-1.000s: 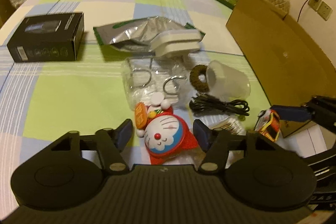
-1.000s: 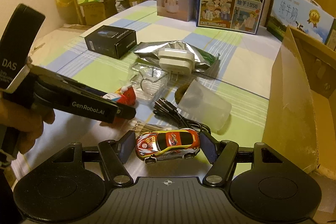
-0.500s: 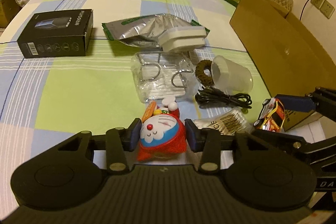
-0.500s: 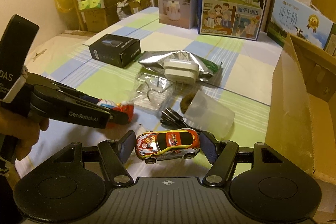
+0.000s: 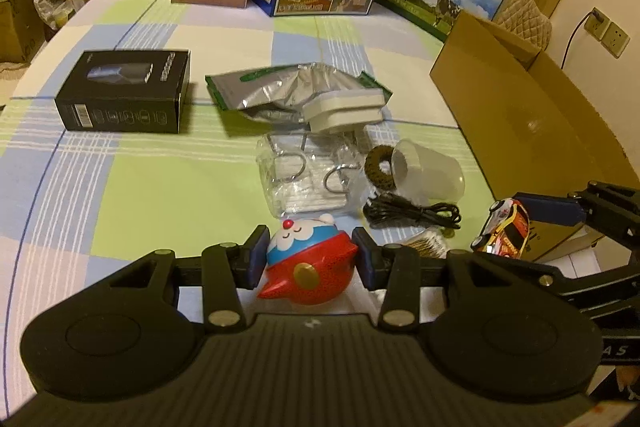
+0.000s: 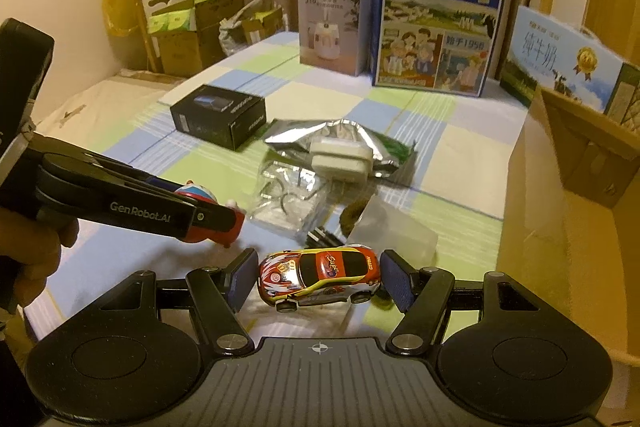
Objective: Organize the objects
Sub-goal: 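Carry the Doraemon toy and the race car over the cardboard box with both tools, then open the left tool to drop the Doraemon toy while the right tool releases the car into the box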
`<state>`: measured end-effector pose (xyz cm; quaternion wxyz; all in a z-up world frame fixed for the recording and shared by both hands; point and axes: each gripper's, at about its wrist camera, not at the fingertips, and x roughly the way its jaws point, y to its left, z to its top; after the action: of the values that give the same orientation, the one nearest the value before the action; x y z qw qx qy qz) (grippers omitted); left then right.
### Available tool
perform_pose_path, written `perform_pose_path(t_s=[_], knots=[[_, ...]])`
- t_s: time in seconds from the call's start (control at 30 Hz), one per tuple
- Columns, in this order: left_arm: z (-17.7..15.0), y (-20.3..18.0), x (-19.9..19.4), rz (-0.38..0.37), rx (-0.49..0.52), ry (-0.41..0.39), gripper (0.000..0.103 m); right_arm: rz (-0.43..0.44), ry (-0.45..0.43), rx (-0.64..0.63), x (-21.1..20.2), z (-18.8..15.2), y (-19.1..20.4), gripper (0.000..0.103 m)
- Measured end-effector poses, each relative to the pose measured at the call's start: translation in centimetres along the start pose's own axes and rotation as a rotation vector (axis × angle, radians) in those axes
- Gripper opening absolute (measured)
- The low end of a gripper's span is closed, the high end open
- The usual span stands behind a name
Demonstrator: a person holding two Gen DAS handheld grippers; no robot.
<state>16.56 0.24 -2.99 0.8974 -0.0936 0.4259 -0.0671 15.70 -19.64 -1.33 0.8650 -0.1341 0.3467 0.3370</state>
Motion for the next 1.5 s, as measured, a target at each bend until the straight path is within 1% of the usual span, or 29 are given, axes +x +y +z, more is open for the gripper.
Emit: perform_pose_path(t_s=[0.13,0.27,0.4,0.5,0.7,0.8,0.93,1.07,1.17,1.33,1.37,1.4,1.43,1.5], knots=[[0.7,-0.9,-1.1,-0.006,0.012,-0.032,0.039,-0.031,-0.047,-0.002,-1.3,0.5,-0.1,0.064],[1.7,-2.5,-2.4,-0.013,0.036,-0.074,0.039,-0.092,-0.103,-0.006,-3.0,1.1,-0.7,0.064],[3.2,-4.5,-3.5,-0.042,0.042,-0.111,0.039,-0.194,-0.163,0.015,-4.9,1.7,-2.2,0.064],[4.4,-6.1,-4.5,-0.073,0.051,-0.147,0.039,-0.275,-0.198,0.074,-6.2,2.0,-4.0,0.064],[6.9,-10.2,-5.2,-0.144,0.095,-0.187,0.039,-0.439,-0.222,0.198,-8.2,1.6,-7.7,0.064],[7.9,-13.0,-5.0,-0.191,0.143,-0.190,0.039,-0.475,-0.203,0.237,-8.5,1.3,-9.8,0.064],[8.7,-17.0,-3.9,-0.259,0.206,-0.172,0.039,-0.536,-0.184,0.305,-9.6,-0.3,-12.4,0.064],[8.9,-20.0,-2.3,-0.302,0.247,-0.148,0.039,-0.567,-0.179,0.364,-10.7,-1.7,-14.8,0.064],[8.9,-21.7,-0.9,-0.328,0.257,-0.127,0.039,-0.567,-0.171,0.399,-11.2,-2.6,-16.2,0.064],[8.9,-23.6,0.8,-0.354,0.265,-0.108,0.038,-0.572,-0.165,0.435,-11.9,-3.5,-17.0,0.064],[9.0,-23.8,1.0,-0.359,0.262,-0.114,0.039,-0.571,-0.164,0.442,-12.0,-3.5,-16.9,0.064],[9.1,-23.8,1.0,-0.363,0.257,-0.127,0.049,-0.569,-0.164,0.448,-12.1,-3.6,-17.0,0.064],[9.2,-23.8,0.9,-0.360,0.254,-0.136,0.056,-0.568,-0.166,0.450,-12.0,-3.5,-17.1,0.064],[9.5,-23.4,0.7,-0.354,0.250,-0.150,0.056,-0.563,-0.169,0.451,-11.9,-3.4,-17.1,0.064]])
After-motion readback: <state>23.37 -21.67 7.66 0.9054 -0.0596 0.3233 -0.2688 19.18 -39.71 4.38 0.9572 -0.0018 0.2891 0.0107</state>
